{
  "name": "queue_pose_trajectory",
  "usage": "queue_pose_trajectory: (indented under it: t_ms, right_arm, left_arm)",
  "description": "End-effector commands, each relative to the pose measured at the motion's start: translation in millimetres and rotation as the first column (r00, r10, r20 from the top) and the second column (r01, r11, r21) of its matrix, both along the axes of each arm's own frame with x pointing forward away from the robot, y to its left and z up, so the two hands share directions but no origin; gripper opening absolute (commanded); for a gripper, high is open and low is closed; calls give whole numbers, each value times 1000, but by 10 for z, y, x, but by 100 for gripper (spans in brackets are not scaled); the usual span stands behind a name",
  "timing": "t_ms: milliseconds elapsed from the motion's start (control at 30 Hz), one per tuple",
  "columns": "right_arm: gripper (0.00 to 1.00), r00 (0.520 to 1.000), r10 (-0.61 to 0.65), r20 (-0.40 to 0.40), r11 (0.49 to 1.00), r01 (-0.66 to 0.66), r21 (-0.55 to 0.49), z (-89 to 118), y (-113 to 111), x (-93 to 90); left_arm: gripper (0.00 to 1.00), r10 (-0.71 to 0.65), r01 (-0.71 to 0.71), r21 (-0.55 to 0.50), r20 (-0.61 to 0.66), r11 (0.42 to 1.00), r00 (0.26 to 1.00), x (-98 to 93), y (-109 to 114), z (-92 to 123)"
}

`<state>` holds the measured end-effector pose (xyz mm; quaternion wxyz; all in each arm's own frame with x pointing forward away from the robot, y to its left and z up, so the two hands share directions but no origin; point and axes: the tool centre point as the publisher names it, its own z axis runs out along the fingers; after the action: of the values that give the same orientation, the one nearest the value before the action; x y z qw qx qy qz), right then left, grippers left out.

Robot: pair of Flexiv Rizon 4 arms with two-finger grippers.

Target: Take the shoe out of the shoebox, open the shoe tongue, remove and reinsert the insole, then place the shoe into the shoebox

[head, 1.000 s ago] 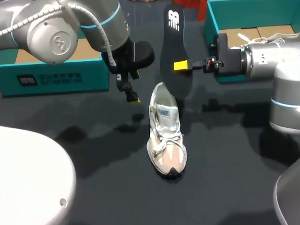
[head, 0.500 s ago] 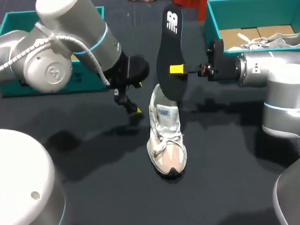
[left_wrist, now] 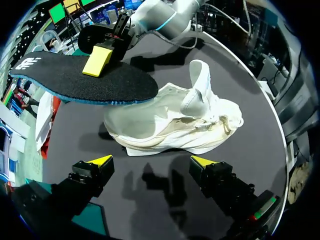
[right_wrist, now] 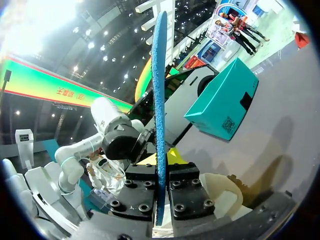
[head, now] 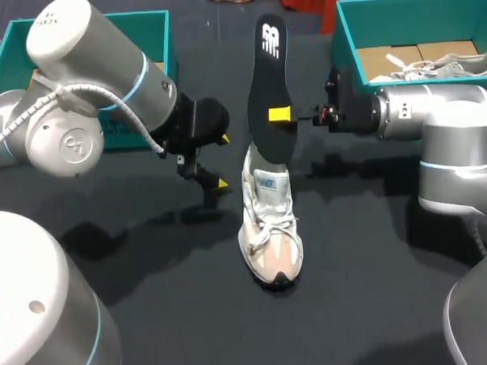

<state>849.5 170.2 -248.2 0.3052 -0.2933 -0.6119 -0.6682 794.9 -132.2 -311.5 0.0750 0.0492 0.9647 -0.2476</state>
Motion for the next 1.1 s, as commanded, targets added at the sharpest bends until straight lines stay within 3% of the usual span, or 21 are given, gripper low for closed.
queue_pose_trajectory:
  t_ms: [33,800,1100]
  right_arm:
    - [0,996,-84,39,996,82,42,-81,8,-16]
    - [0,974,-191,124,982,188,33,-132,103,-32]
    - [0,968,-223,110,975,220,44,-149,99,-23]
  left_arm:
    - [100,-16,17,-48,18,999,1000,9,-33,-141]
    - [100,-23,24,-67,16,997,1000,164,-145,-352]
    - [100,-74,73,-124,-2,990,997,189,-140,-373]
